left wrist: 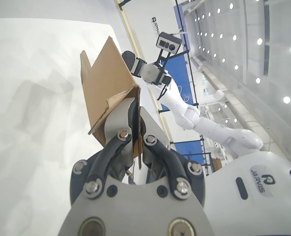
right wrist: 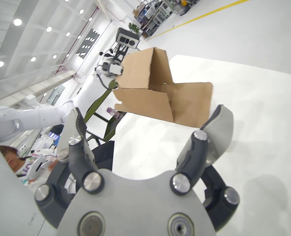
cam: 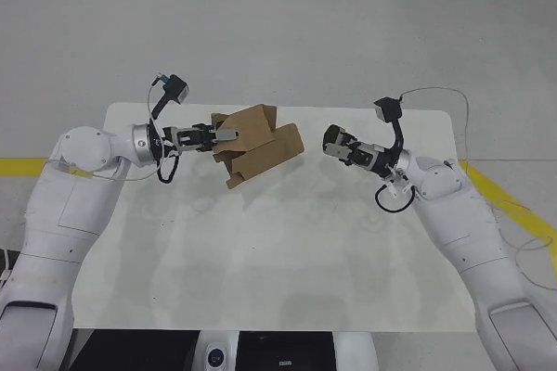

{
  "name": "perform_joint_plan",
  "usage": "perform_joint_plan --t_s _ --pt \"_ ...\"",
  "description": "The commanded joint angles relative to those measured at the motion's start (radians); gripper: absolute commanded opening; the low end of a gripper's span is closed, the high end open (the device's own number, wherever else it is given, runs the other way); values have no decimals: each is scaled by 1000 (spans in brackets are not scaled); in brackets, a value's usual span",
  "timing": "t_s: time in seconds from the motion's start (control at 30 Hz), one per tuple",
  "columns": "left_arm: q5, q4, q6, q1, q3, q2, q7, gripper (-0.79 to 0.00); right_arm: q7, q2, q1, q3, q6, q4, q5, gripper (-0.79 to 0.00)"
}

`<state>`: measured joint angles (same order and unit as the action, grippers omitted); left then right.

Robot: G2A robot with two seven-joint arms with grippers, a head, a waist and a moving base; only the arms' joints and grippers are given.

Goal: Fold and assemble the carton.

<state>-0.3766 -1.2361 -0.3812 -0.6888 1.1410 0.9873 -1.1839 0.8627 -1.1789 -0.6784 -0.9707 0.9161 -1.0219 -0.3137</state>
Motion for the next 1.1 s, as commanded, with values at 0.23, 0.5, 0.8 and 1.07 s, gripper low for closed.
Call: perform_joint_plan --t_s 0.23,0.5,0.8,1.07 --pt "0 -16 -114 -19 3 -7 -102 -785 130 22 44 116 -88 -94 -205 0" --pt "-5 -55 -129 -42 2 -14 -126 -785 163 46 84 215 -121 -117 -308 -3" --pt "-40 -86 -111 -50 -4 -17 -144 -785 133 52 123 326 -91 -107 -364 -89" --pt "-51 -115 -101 -67 -12 -23 -154 -785 104 57 165 406 -62 -78 -393 -175"
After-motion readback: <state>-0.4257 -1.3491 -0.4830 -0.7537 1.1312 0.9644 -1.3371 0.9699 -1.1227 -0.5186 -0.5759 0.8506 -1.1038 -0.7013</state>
